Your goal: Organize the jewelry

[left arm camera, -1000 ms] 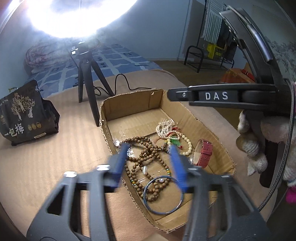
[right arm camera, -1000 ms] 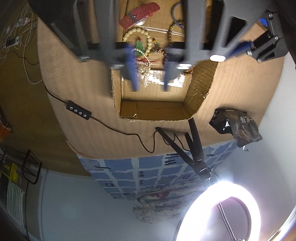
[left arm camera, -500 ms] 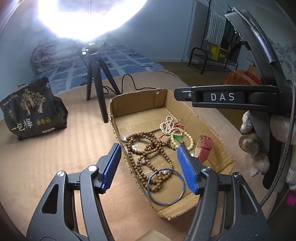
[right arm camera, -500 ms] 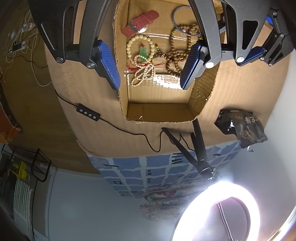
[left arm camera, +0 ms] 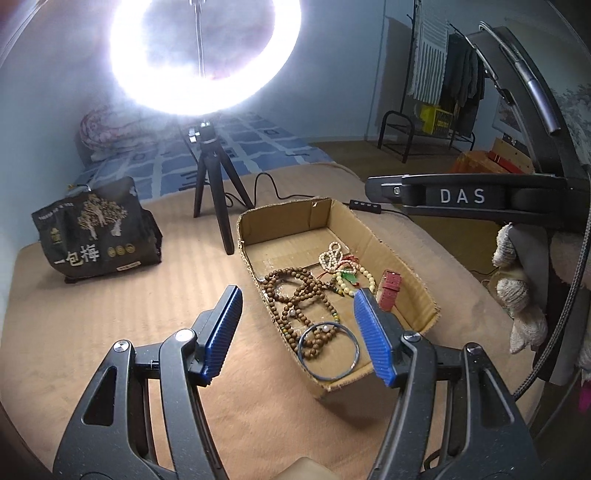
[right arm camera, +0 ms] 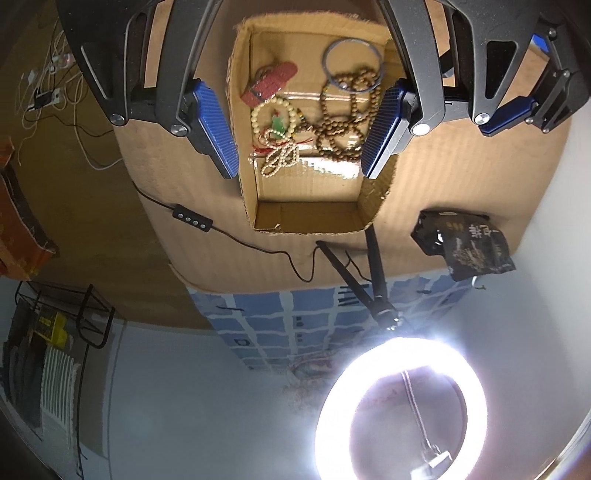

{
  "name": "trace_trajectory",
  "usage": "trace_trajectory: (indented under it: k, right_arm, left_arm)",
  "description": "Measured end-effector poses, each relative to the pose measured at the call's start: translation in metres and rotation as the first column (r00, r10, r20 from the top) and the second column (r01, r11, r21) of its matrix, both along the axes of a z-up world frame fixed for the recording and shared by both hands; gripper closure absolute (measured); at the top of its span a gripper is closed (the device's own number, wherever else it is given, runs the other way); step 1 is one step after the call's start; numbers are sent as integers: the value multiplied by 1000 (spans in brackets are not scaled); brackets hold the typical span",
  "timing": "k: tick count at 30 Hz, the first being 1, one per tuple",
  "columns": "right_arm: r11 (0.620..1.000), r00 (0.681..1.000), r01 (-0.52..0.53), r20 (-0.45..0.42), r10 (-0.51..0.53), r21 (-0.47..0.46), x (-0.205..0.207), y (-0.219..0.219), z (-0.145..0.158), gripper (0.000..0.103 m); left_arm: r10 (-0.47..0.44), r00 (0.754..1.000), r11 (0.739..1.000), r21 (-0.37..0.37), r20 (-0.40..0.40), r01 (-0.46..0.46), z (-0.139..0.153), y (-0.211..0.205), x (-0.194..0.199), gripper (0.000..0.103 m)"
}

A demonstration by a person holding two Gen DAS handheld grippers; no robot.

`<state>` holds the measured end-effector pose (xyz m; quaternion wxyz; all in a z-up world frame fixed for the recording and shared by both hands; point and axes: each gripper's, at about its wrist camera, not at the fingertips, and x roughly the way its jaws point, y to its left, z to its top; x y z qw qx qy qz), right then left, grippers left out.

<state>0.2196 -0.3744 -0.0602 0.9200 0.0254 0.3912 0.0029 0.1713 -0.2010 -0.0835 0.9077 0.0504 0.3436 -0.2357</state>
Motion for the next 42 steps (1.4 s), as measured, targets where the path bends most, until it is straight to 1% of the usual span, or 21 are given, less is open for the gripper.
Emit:
trace_trajectory:
  k: [6, 11, 17, 22, 23, 26, 27, 30, 33, 37, 41, 42]
  right_arm:
    - [1000, 999, 8, 35, -8, -9, -31, 6, 19, 34]
    - [999, 998, 13, 55, -12, -33, -60, 15, 30, 34]
    - [998, 997, 37, 70, -34, -40, -94, 18, 34, 32]
    - [997, 995, 61, 86, -57, -41, -120, 20, 37, 30]
    - [997, 994, 66, 92, -62, -45, -123, 20, 38, 28]
    - [994, 990, 87, 120, -79, -60, -136, 23, 41, 23]
    - [994, 988, 91, 127, -82, -64, -138, 24, 41, 23]
    - [990, 984, 107, 151, -92, -94, -146, 29, 43, 22]
    - [988, 981, 112, 168, -93, -107, -152, 34, 41, 22]
    - [990, 980, 111, 177, -94, -86, -161, 35, 40, 22]
    - [987, 973, 120, 209, -95, -108, -167, 35, 43, 22]
    - [986, 972, 124, 215, -98, -109, -168, 35, 43, 22]
  left_arm:
    - [12, 999, 1000, -10, 35, -12, 17, 15, -32, 38]
    - [30, 999, 999, -28, 37, -28, 27, 30, -56, 38]
    - [59, 997, 997, -47, 39, -58, 36, 50, -83, 38]
    - [83, 995, 996, -42, 53, -81, 41, 67, -99, 38]
    - [89, 994, 996, -38, 59, -87, 42, 70, -101, 37]
    - [107, 991, 993, -49, 76, -103, 46, 79, -108, 23]
    - [113, 990, 992, -57, 81, -109, 48, 81, -109, 20]
    - [124, 989, 990, -75, 83, -118, 50, 86, -110, 19]
    - [123, 990, 990, -75, 72, -117, 51, 89, -109, 19]
    - [120, 990, 992, -56, 80, -116, 52, 90, -112, 19]
    - [124, 987, 992, -30, 103, -121, 51, 88, -117, 19]
    - [124, 987, 992, -23, 106, -122, 51, 88, -118, 17]
